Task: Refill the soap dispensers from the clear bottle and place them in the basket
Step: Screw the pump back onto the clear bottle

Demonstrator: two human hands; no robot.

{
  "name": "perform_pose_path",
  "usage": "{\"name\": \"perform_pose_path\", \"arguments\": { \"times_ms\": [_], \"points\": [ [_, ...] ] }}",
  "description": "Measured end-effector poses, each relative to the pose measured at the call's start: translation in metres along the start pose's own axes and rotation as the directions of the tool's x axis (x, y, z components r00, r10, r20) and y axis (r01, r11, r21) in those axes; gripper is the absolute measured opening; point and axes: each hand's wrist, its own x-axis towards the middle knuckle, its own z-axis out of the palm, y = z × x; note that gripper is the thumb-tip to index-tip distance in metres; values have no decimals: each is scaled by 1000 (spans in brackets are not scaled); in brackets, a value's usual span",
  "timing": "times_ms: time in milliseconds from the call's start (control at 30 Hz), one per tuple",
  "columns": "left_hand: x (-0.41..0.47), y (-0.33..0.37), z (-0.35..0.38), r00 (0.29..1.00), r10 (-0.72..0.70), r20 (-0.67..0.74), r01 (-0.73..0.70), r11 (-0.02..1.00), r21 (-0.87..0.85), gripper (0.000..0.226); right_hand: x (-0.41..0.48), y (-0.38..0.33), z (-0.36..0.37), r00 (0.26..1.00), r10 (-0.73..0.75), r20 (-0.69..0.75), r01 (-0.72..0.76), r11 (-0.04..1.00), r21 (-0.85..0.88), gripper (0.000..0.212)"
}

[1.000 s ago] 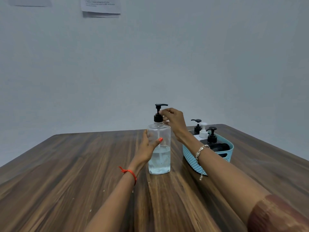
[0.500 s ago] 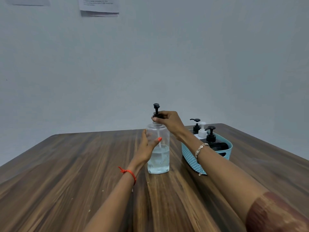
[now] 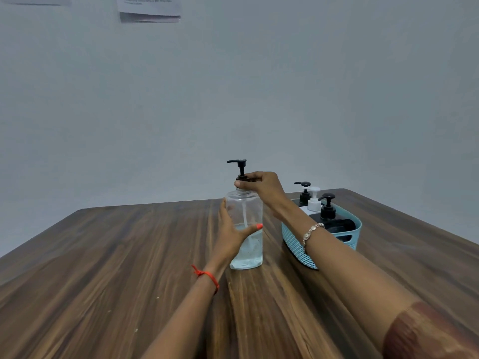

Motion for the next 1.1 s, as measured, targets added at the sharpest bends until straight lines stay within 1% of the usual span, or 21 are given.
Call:
{"name": "perform_pose_path", "arguments": {
  "times_ms": [33,133,167,200,300,333,367,500,667,800,900,1000,1100],
  "points": [
    [0,-1,0,1000,5,-7,-5,1000,13,107,0,1,4,999,6,-54,-7,1000,-21,21],
    [0,-4,3,1000,13,-28,-12,999,44,107,-1,7,19,970,-27,-243,-16,984,-176,42],
    [0,-5,3,999,16,-32,-15,999,44,105,-1,8,21,965,-45,-259,-5,983,-186,45],
    [0,-6,3,999,21,-32,-19,999,45,105,-1,8,20,970,-47,-239,8,987,-160,43],
    [1,-6,3,999,30,-33,-28,998,48,104,-1,5,10,997,-6,-72,7,1000,15,20],
    [1,-6,4,999,29,-33,-28,999,44,103,-1,4,7,999,-6,-43,8,999,38,19],
    [1,-6,5,999,27,-33,-26,999,44,103,-1,4,5,999,-13,-44,14,999,37,18],
    [2,-7,4,999,13,-36,-11,999,48,103,0,4,12,988,-21,-156,20,1000,-8,24],
    [4,-6,2,1000,2,-20,-1,999,32,99,0,4,18,974,-29,-227,21,999,-39,22],
    [2,-4,4,999,13,-41,-12,1000,23,97,-4,0,26,953,-66,-296,31,992,-122,21],
    [2,-2,4,999,13,-48,-12,1000,17,97,-5,-2,32,934,-124,-334,55,976,-209,19],
    [1,0,4,999,13,-34,-13,1000,18,100,-6,0,38,930,-137,-342,34,956,-291,30],
    [-1,2,2,1000,-8,6,7,999,36,105,-9,2,33,948,-126,-292,43,960,-275,35]
  ]
}}
